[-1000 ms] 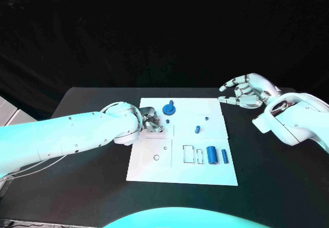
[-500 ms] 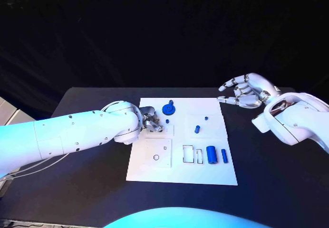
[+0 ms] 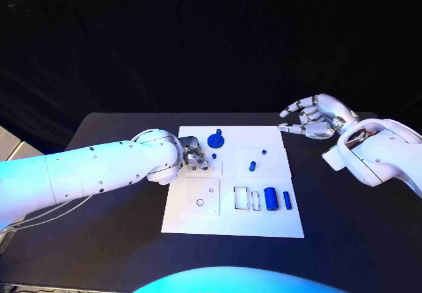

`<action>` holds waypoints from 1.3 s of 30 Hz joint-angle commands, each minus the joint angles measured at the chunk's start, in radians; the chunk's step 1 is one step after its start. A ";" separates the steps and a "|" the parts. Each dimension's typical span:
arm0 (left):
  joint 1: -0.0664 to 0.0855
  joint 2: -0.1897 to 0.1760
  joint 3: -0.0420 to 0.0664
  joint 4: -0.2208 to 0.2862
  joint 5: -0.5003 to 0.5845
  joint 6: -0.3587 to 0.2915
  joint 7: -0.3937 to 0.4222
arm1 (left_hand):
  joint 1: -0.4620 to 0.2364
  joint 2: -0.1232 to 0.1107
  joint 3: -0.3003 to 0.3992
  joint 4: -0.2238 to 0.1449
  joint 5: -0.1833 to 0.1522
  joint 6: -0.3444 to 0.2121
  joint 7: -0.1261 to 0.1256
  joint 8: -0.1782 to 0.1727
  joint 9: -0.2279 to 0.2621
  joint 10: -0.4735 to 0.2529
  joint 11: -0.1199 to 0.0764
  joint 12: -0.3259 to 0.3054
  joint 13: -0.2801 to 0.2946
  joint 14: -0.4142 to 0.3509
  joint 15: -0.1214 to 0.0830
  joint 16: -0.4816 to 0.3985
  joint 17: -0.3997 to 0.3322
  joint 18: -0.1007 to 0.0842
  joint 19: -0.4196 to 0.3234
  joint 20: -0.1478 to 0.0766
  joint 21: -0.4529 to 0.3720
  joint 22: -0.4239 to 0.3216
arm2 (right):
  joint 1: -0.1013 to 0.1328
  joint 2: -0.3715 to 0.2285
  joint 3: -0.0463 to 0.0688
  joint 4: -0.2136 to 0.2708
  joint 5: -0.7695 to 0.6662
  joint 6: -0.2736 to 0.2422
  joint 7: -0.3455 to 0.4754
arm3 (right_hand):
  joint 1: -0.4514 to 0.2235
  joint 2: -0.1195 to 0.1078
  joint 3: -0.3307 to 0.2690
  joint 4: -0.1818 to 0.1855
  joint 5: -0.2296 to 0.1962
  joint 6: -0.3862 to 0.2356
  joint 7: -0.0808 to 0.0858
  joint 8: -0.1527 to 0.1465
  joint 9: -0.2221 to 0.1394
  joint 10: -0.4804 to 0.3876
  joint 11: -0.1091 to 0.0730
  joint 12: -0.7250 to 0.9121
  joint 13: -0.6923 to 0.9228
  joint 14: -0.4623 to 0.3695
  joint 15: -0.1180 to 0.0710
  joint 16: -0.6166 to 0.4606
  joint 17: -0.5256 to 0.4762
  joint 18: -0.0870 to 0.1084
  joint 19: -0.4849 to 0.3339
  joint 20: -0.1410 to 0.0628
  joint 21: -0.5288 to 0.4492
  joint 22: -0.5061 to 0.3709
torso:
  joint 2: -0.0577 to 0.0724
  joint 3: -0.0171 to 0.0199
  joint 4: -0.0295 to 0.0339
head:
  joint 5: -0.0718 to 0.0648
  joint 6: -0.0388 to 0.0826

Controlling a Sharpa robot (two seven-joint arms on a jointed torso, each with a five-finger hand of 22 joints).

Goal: Assemble the parts on the task board

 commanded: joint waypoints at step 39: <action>-0.011 0.020 -0.009 -0.032 0.031 0.087 -0.022 | -0.062 -0.014 -0.175 0.075 0.005 0.029 -0.017 -0.021 -0.007 -0.002 -0.003 0.004 0.004 0.099 -0.009 0.006 0.247 -0.020 0.009 -0.006 -0.001 0.004 | -0.001 -0.006 0.000 0.006 -0.009 -0.003 0.012 | -0.031 0.002 -0.018 0.001 0.000 -0.010 -0.002 0.017 0.003 -0.006 -0.002 -0.003 0.036 0.034 -0.003 -0.010 -0.007 0.006 0.000 0.001 -0.020 0.015 | -0.001 -0.0008 0.0008 | -0.004 -0.002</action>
